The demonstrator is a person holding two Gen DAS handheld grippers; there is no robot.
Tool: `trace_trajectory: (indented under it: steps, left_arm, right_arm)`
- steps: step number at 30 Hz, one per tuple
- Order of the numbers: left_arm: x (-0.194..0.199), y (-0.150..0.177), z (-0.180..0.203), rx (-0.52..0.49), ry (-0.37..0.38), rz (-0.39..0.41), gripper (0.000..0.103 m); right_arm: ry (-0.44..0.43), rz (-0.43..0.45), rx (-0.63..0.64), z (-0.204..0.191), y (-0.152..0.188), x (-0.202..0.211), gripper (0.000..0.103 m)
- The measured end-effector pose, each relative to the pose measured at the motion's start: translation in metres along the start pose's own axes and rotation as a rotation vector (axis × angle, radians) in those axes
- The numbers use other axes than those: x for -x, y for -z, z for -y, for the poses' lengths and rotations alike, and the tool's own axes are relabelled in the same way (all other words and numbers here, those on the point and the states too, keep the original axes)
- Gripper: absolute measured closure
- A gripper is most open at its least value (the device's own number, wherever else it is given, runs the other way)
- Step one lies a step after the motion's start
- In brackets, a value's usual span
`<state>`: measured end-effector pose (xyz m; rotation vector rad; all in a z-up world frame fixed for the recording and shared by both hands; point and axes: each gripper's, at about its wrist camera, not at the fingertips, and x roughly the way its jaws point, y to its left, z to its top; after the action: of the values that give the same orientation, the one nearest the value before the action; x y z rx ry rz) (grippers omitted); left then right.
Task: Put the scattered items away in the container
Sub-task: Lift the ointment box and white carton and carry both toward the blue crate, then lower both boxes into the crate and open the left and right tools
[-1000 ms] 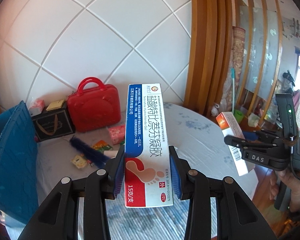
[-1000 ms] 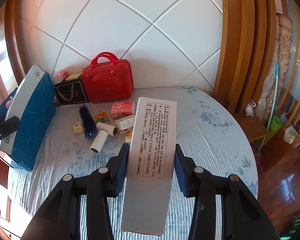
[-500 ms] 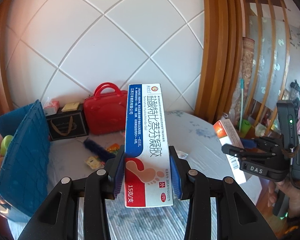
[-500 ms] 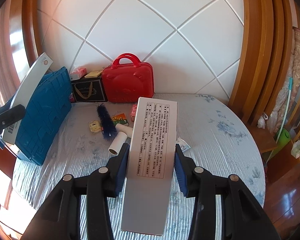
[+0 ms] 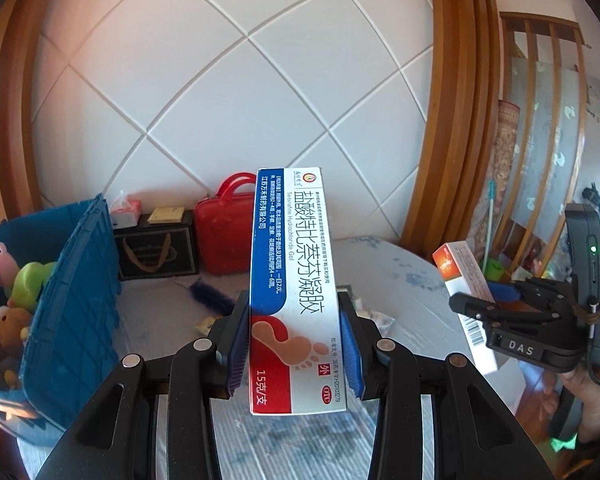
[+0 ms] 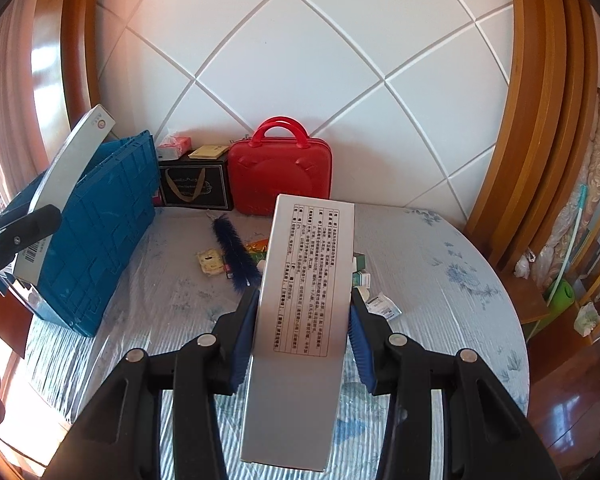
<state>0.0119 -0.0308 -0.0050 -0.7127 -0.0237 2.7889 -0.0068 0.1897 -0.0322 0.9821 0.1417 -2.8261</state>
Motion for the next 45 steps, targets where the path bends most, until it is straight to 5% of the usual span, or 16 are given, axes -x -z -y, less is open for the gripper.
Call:
trace_trajectory:
  steps: [45]
  left_arm:
    - [0.092, -0.015, -0.373, 0.207, -0.294, 0.079, 0.064]
  right_arm:
    - [-0.277, 0.092, 0.255, -0.372, -0.135, -0.079, 0.061]
